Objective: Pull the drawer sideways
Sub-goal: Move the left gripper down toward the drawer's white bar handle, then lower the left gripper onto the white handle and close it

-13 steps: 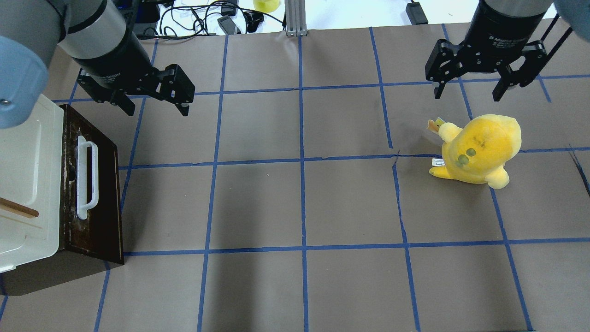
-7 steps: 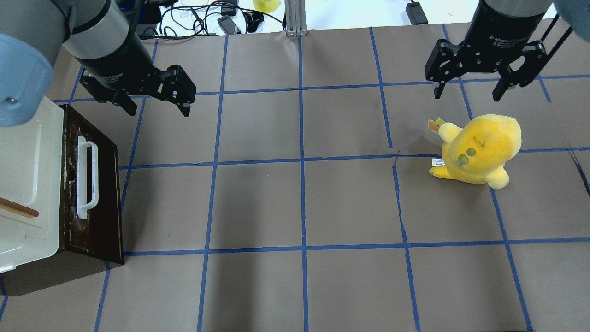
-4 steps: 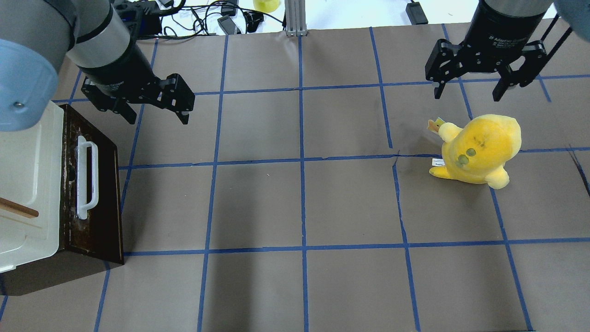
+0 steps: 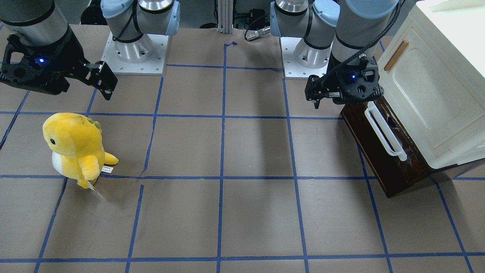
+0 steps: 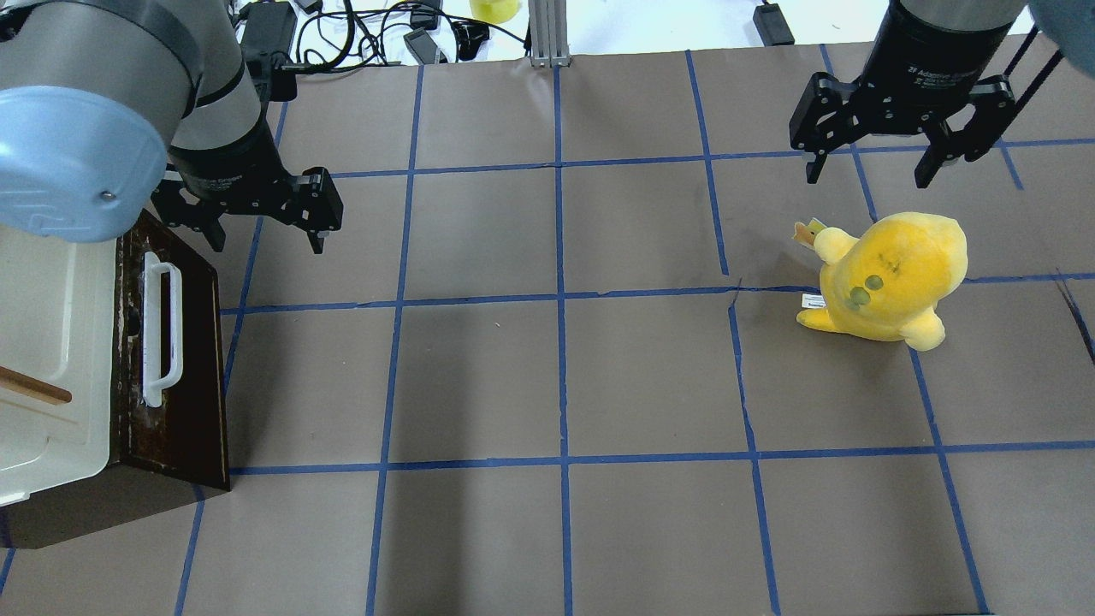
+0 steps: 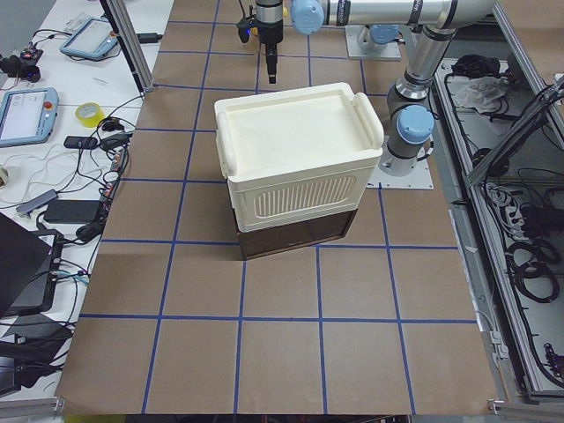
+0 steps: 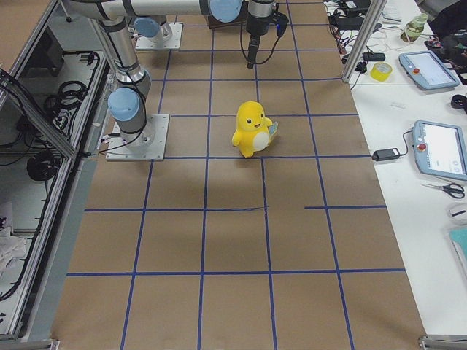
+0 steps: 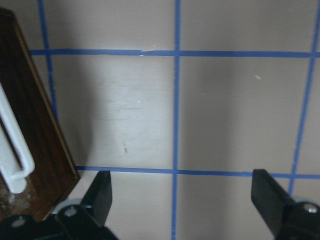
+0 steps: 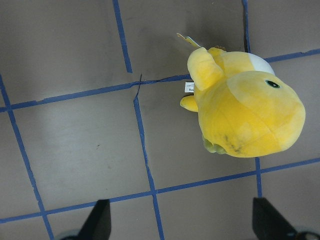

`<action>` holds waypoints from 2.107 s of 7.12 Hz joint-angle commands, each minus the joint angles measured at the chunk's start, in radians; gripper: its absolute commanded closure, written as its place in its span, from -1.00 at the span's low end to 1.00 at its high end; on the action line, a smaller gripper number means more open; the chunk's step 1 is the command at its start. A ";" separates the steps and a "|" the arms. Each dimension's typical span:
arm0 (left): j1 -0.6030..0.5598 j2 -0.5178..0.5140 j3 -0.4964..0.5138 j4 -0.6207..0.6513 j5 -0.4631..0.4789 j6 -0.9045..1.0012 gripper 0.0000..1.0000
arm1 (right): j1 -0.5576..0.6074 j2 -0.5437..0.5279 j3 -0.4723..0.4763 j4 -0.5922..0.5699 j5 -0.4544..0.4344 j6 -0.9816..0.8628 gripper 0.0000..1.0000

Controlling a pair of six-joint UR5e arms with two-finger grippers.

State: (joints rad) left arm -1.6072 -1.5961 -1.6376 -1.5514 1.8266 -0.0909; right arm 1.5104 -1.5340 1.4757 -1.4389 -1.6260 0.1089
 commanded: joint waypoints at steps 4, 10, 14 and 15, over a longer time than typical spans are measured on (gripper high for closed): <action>-0.019 -0.175 -0.126 0.016 0.417 -0.149 -1.00 | 0.001 0.000 0.000 0.000 0.000 0.000 -1.00; -0.053 -0.266 -0.136 0.002 0.730 -0.205 -1.00 | 0.001 0.000 0.000 0.000 0.000 0.000 -1.00; -0.045 -0.323 -0.152 -0.060 0.875 -0.297 -1.00 | 0.001 0.000 0.000 0.000 0.000 0.000 -1.00; -0.045 -0.347 -0.151 -0.058 0.879 -0.302 -1.00 | 0.001 0.000 0.000 0.000 0.000 0.000 -1.00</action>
State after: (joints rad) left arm -1.6524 -1.9140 -1.7877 -1.5959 2.7000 -0.3868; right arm 1.5105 -1.5339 1.4757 -1.4389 -1.6260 0.1089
